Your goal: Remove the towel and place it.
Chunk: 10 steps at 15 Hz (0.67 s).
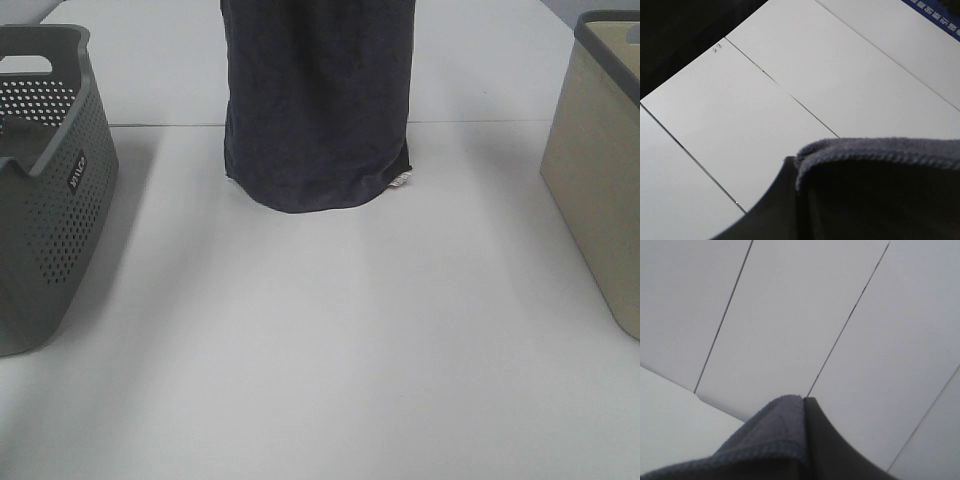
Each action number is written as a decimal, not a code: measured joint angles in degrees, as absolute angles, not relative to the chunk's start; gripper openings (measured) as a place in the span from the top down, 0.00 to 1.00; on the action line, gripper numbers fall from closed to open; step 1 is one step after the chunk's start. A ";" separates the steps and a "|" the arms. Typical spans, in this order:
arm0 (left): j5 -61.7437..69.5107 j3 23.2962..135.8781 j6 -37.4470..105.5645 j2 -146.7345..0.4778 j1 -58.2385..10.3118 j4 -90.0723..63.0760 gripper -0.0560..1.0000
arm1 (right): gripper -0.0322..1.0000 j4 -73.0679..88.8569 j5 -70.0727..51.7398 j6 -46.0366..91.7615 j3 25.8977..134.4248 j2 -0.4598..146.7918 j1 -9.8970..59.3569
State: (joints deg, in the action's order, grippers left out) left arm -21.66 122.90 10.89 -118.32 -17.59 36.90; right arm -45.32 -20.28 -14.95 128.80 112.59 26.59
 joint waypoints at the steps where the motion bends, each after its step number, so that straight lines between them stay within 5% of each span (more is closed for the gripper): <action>1: -22.29 126.22 10.94 -120.89 -16.90 36.10 0.95 | 0.97 -44.29 -17.99 -15.07 129.83 113.90 25.27; 6: -18.68 153.55 8.77 -135.33 -16.44 35.52 0.95 | 0.97 -41.25 -10.43 -15.81 131.89 115.34 20.63; 10: -13.46 154.30 7.91 -137.34 -16.67 35.64 0.95 | 0.97 -36.96 -13.18 -15.81 131.89 115.79 19.65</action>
